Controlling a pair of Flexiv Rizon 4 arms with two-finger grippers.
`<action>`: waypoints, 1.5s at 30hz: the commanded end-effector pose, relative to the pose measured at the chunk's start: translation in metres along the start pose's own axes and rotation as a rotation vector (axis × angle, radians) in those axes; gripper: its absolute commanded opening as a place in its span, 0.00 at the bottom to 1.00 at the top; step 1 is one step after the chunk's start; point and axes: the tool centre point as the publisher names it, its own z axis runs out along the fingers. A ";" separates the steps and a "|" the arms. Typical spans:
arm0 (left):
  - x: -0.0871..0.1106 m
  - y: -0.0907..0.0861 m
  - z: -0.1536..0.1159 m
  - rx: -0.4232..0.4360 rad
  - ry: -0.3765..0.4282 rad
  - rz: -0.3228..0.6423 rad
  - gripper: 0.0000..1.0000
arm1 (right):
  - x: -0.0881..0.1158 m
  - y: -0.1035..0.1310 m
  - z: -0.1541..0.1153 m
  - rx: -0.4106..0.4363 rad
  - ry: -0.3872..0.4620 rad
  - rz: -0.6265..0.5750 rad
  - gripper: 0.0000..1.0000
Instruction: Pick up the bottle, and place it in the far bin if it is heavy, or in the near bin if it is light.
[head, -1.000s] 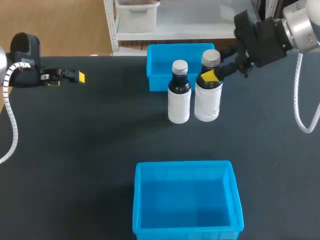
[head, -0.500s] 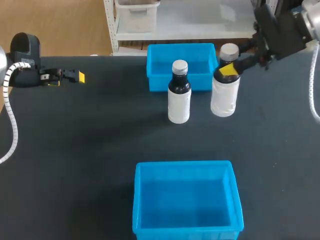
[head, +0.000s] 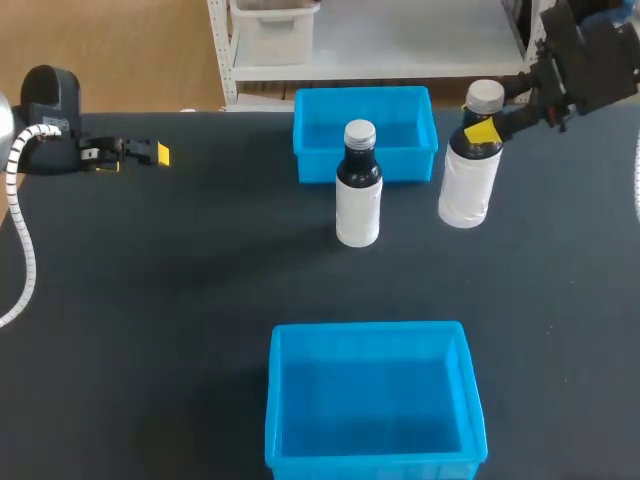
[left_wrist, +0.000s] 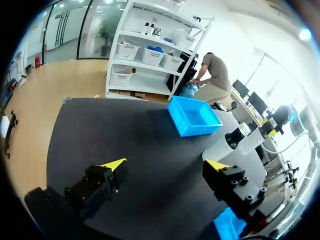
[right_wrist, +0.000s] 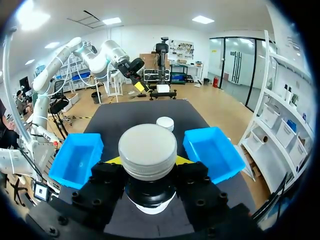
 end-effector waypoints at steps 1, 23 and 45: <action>0.000 0.000 0.000 0.000 0.000 0.000 1.00 | -0.001 -0.002 -0.001 -0.005 -0.005 0.000 0.00; 0.000 0.000 0.000 0.000 0.000 0.000 1.00 | -0.004 0.004 -0.010 0.019 -0.010 -0.003 0.00; 0.000 0.000 0.000 0.000 0.000 0.000 1.00 | -0.030 -0.022 -0.008 0.041 0.012 -0.016 0.00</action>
